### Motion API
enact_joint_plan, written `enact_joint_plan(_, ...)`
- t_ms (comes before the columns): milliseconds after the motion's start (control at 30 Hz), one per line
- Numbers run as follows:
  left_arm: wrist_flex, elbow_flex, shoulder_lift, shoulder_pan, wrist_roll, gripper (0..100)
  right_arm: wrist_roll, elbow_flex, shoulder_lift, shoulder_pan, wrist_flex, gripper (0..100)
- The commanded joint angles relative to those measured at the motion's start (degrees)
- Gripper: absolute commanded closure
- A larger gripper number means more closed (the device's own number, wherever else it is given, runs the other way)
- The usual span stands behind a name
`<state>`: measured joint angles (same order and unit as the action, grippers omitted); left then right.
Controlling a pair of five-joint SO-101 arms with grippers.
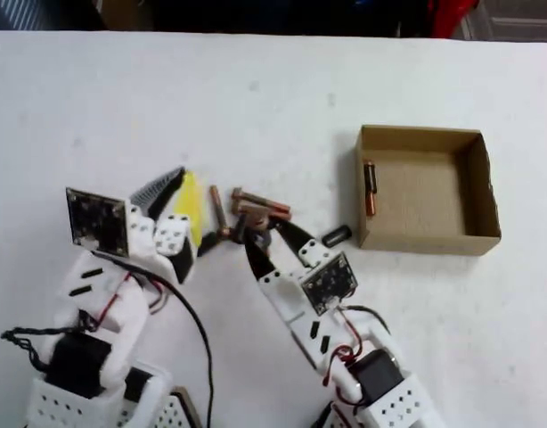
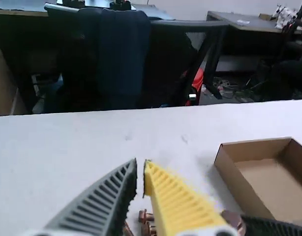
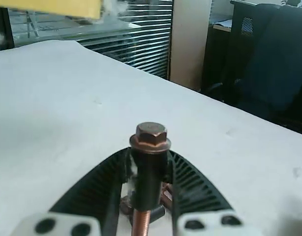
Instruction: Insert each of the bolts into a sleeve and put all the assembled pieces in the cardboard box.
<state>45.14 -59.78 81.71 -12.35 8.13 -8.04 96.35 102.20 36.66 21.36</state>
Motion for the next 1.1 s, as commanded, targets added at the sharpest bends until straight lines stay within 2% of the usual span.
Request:
enact_joint_plan(0,6.95,4.75,1.89,2.59,-2.46,98,-0.88,0.53,0.66,-2.68,-0.22,98.1)
enact_joint_plan(200,14.68,4.84,11.82,5.76,-3.08,98,-0.79,0.53,0.84,-4.88,-0.22,98.1)
enact_joint_plan(400,19.16,-0.44,22.29,11.30,-8.62,98,-0.88,0.53,0.84,-6.81,-0.13,98.1)
enact_joint_plan(533,20.84,-1.49,23.16,15.52,-8.62,98,-0.88,0.18,0.84,-9.71,-0.13,98.1)
enact_joint_plan(700,21.45,-1.49,23.16,17.19,-8.62,98,-1.14,0.09,0.92,-14.02,-0.13,98.1)
enact_joint_plan(867,21.54,-2.20,23.16,20.97,-8.62,98,-5.45,0.09,0.92,-18.42,0.22,98.1)
enact_joint_plan(1067,18.81,-14.42,23.16,21.32,-8.70,98,-5.36,-6.07,0.92,-21.41,10.59,98.1)
